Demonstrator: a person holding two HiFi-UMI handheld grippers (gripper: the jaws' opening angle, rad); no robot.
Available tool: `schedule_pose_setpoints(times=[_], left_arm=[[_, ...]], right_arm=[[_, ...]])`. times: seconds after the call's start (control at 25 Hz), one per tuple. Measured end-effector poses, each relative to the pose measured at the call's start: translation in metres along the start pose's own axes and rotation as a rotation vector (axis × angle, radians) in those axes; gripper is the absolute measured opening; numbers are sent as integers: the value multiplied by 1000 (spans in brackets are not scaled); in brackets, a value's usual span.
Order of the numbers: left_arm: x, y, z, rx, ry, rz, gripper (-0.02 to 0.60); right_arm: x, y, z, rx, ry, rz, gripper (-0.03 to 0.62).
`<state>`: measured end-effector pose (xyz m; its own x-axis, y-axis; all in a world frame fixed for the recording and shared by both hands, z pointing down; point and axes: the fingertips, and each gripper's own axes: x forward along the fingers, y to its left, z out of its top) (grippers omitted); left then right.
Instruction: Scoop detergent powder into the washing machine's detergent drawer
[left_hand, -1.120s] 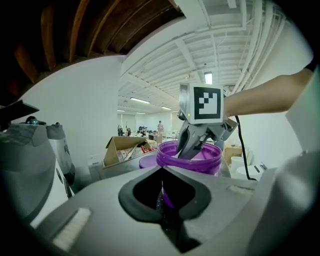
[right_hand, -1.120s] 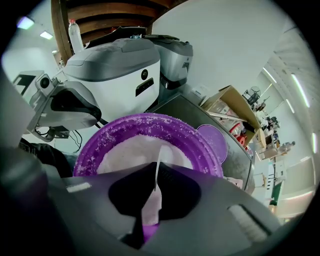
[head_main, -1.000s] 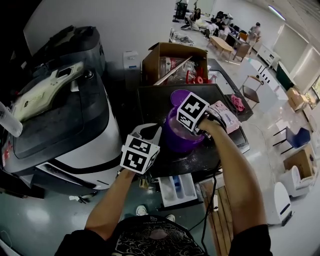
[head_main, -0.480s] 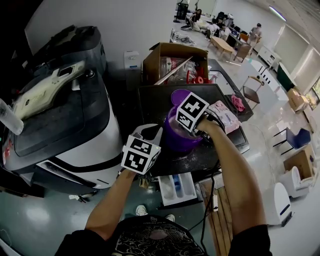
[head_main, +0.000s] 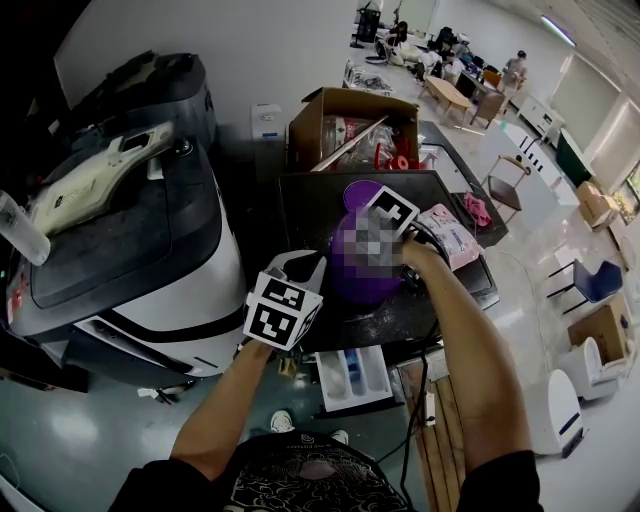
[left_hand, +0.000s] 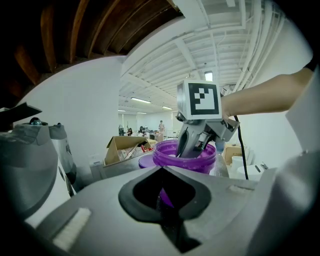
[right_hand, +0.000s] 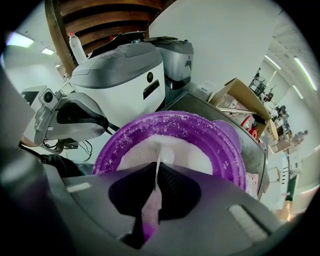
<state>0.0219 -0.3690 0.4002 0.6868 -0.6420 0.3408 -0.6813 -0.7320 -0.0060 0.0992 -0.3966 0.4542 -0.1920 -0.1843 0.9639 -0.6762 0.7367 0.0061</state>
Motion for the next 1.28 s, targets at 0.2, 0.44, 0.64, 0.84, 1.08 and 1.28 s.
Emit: schedule_pose_setpoints(times=[0.2,0.44,0.64,0.84,1.08,1.28], left_arm=[[-1,-1,-1,-1,0,9,3],[-3,-4,1,-2,0,21,3],[-4,-5,0,-1,1,32,3],[-7,-6,1,-1,2,43,3],[-9,-9,1,0,2,50,3],[-11,-11,-1,1,3,58,3]], right_arm=[[-1,4,0,4,-4,28,35],[-3,9,-1,10,-12,67,35],[-3,12,0,8,-12,86,35],[-6,14,0,10,-16,97,35],[-11,17,3,44,-51,134,35],[-19,18,7,93,-101,167,35]])
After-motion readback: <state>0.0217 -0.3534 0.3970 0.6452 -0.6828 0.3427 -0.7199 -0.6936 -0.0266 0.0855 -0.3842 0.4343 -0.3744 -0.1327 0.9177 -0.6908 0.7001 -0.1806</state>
